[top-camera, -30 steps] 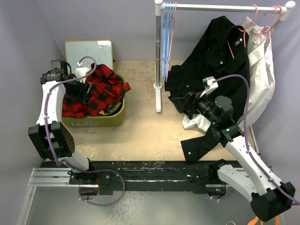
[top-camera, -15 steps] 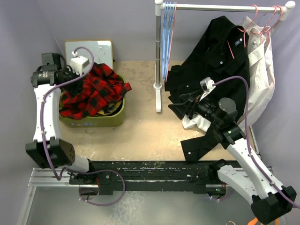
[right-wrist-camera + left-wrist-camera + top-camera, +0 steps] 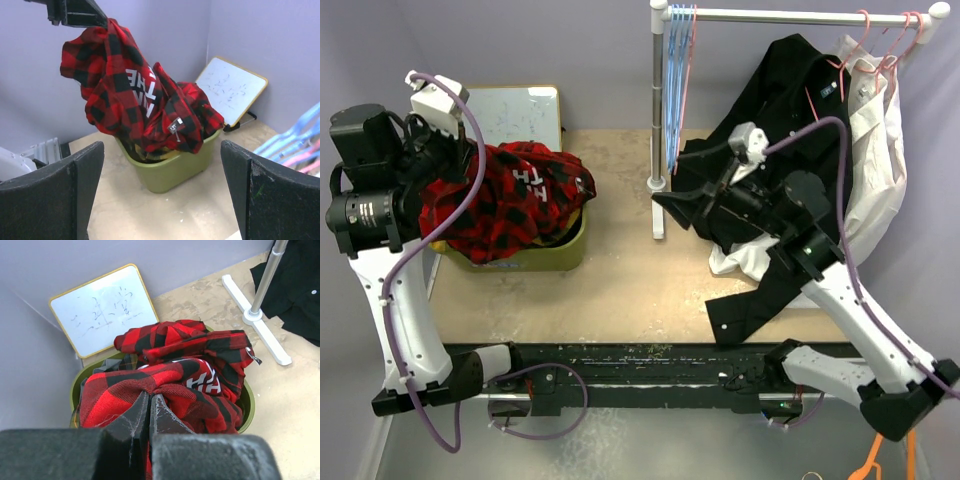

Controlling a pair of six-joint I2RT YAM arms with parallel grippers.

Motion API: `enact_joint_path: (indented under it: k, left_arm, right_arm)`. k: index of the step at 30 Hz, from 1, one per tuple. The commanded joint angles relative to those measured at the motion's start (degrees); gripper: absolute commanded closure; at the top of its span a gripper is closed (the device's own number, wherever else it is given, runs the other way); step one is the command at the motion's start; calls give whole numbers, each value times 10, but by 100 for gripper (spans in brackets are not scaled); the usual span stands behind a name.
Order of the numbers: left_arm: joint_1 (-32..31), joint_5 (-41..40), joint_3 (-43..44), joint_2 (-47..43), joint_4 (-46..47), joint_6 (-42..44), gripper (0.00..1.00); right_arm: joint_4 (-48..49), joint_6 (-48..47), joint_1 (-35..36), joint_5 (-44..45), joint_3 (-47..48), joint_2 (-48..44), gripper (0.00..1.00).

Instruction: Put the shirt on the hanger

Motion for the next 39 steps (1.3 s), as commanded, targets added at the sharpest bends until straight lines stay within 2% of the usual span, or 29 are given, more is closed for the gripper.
enact_joint_path:
  k: [1, 7, 13, 17, 19, 23, 25, 29, 37, 38, 39]
  left_arm:
    - [2, 33, 37, 11, 7, -21, 100]
    - [2, 34, 44, 1, -1, -17, 100]
    - [2, 61, 80, -5, -26, -2, 100]
    - [2, 89, 96, -15, -46, 20, 100]
    - [2, 85, 100, -19, -50, 23, 100]
    - [2, 68, 110, -22, -51, 31, 100]
    - [2, 54, 115, -23, -51, 32, 100]
    - [2, 48, 127, -20, -50, 31, 100]
    - [2, 91, 133, -22, -66, 34, 100]
    - [2, 111, 136, -22, -76, 42, 100]
    - [2, 132, 139, -23, -88, 51, 100]
  right_arm:
    - [7, -67, 39, 18, 47, 82, 0]
    - [-7, -119, 93, -12, 131, 226, 0]
    - [22, -165, 156, -30, 184, 300, 0]
    - [6, -194, 167, 29, 222, 346, 0]
    - [22, -187, 167, 83, 220, 356, 0]
    - [36, -188, 163, 135, 225, 374, 0]
    - [34, -192, 162, 115, 228, 380, 0]
    - [51, -194, 163, -11, 214, 378, 0]
    - [-8, -211, 165, -100, 252, 427, 0]
    - [-13, -213, 165, -111, 257, 433, 3]
    - [-18, -213, 165, -120, 264, 440, 14]
